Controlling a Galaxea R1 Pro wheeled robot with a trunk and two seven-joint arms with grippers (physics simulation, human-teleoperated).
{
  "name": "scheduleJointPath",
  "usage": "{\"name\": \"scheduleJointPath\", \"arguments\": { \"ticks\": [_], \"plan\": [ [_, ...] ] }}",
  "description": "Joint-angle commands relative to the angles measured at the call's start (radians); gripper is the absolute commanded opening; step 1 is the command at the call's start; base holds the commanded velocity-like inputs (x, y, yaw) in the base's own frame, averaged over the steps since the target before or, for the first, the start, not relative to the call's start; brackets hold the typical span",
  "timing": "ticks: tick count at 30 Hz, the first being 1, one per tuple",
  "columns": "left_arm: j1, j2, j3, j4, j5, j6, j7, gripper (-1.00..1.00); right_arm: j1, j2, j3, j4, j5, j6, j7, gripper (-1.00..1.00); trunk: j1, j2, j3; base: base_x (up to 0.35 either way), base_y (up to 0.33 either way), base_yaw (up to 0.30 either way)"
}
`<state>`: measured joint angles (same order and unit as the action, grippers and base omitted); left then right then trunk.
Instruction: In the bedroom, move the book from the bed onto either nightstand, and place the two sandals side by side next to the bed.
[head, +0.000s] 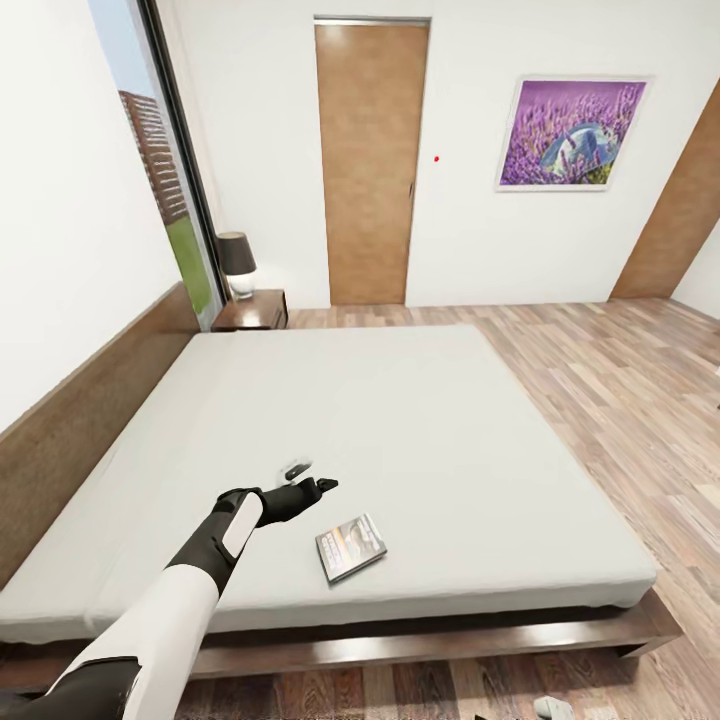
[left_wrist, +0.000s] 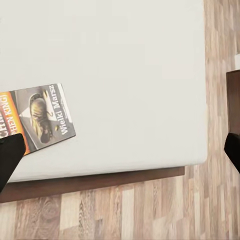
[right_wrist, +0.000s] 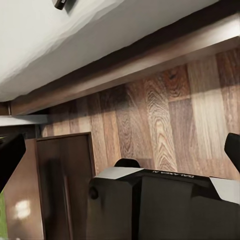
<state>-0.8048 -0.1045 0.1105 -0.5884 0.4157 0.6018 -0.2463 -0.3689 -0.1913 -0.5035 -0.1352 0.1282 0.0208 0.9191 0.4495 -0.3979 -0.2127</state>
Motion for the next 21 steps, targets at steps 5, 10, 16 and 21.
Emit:
{"name": "scheduleJointPath", "arguments": {
  "ticks": [5, 10, 16, 21],
  "plan": [
    [-0.001, -0.001, 0.008, -0.001, 0.002, 0.009, -0.002, 1.00, -0.001, 0.000, -0.009, -0.001, 0.010, 0.002, 0.004, 1.00, 0.001, -0.002, -0.010, 0.000, 0.000, 0.000],
    [-0.001, -0.001, 0.008, -0.001, 0.002, 0.009, -0.002, 1.00, -0.001, 0.000, -0.009, -0.001, 0.010, 0.002, 0.004, 1.00, 0.001, -0.002, -0.018, 0.000, 0.000, 0.000],
    [-0.001, -0.001, 0.008, -0.001, 0.003, 0.009, -0.002, 1.00, -0.001, 0.000, -0.009, -0.001, 0.010, 0.002, 0.004, 1.00, 0.001, -0.002, -0.027, 0.000, 0.000, 0.000],
    [-0.001, -0.001, 0.008, -0.001, 0.004, 0.009, -0.002, 1.00, -0.001, 0.000, -0.009, -0.001, 0.010, 0.002, 0.004, 1.00, 0.001, -0.002, -0.035, 0.000, 0.000, 0.000]
  ]
}}
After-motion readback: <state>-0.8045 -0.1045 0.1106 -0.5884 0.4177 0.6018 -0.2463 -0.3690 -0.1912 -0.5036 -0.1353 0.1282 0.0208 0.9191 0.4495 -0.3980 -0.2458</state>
